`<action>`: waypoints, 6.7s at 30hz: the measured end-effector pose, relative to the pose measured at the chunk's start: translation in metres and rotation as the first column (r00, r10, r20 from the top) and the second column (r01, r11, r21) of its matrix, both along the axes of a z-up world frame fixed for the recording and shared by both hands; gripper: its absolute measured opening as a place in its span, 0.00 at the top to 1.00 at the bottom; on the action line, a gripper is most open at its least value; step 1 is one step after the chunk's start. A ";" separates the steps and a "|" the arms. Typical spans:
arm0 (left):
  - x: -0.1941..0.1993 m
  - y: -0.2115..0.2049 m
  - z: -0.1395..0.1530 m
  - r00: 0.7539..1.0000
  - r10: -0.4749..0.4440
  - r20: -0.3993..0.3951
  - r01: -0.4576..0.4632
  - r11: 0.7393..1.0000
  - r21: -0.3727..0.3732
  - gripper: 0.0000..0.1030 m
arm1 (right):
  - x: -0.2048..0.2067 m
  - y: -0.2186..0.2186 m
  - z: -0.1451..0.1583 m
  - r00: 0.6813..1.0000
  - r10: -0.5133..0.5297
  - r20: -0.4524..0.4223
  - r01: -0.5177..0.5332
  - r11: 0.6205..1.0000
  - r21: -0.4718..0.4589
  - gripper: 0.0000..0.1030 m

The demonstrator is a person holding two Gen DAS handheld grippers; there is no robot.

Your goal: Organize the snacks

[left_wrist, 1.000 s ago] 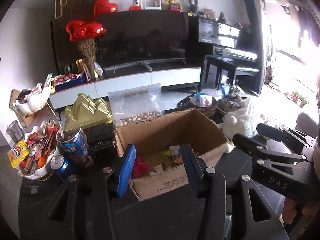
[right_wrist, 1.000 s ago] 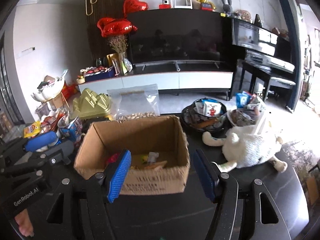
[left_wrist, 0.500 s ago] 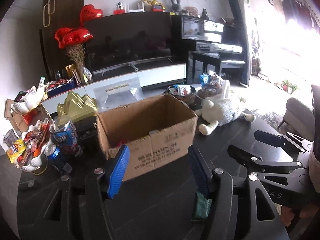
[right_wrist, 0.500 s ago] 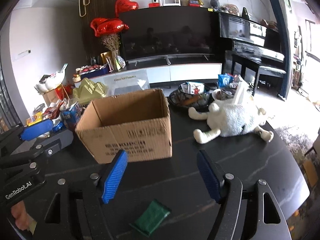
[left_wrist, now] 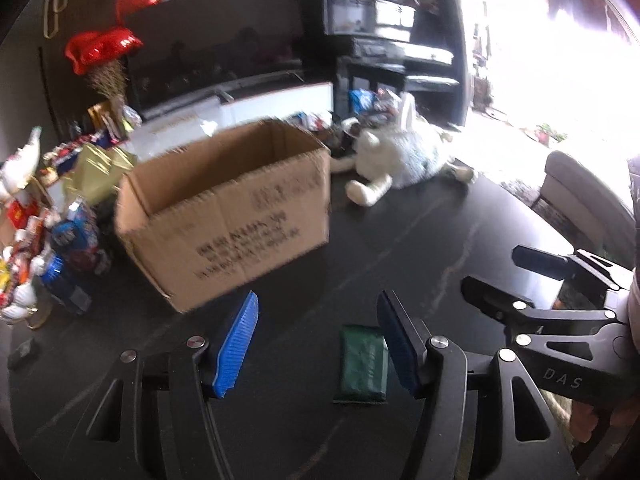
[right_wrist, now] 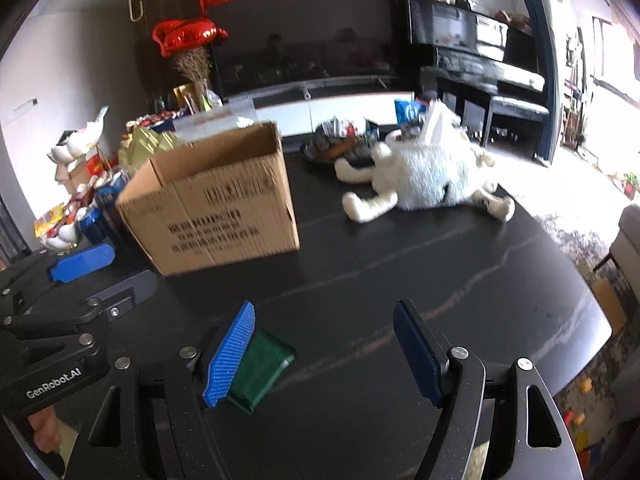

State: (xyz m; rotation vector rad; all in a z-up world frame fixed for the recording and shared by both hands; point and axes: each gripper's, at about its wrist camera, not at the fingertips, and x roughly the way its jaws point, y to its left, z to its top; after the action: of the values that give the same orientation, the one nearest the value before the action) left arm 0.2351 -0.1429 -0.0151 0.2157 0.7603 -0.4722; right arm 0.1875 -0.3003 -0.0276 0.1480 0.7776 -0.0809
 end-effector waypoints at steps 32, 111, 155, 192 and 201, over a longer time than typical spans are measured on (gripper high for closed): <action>0.010 -0.039 -0.113 0.956 -0.149 -0.254 0.164 0.986 0.038 0.41 | -0.012 -0.027 -0.097 0.969 -0.061 -0.239 0.075 0.996 0.053 0.29; 0.094 0.094 0.077 0.975 0.224 0.005 -0.222 0.969 -0.108 0.58 | 0.137 0.088 0.077 0.977 0.213 -0.003 -0.213 0.975 -0.065 0.29; 0.063 0.100 0.106 0.897 0.417 0.145 -0.420 0.907 -0.010 0.02 | 0.127 0.074 0.099 0.986 0.163 -0.038 -0.166 0.979 -0.116 0.23; -0.120 0.123 0.082 0.861 0.401 0.311 -0.399 0.914 -0.074 0.00 | -0.068 0.092 0.084 0.955 0.169 0.242 -0.137 0.980 -0.143 0.11; -0.133 0.125 0.086 0.856 0.400 0.326 -0.391 0.915 -0.097 0.00 | -0.085 0.094 0.090 0.945 0.161 0.283 -0.129 0.983 -0.129 0.11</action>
State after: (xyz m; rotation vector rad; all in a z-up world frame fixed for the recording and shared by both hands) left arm 0.1023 -0.0180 0.0712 0.1048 0.4389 -0.0455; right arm 0.1028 -0.2067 0.0625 -0.0021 0.4843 0.0386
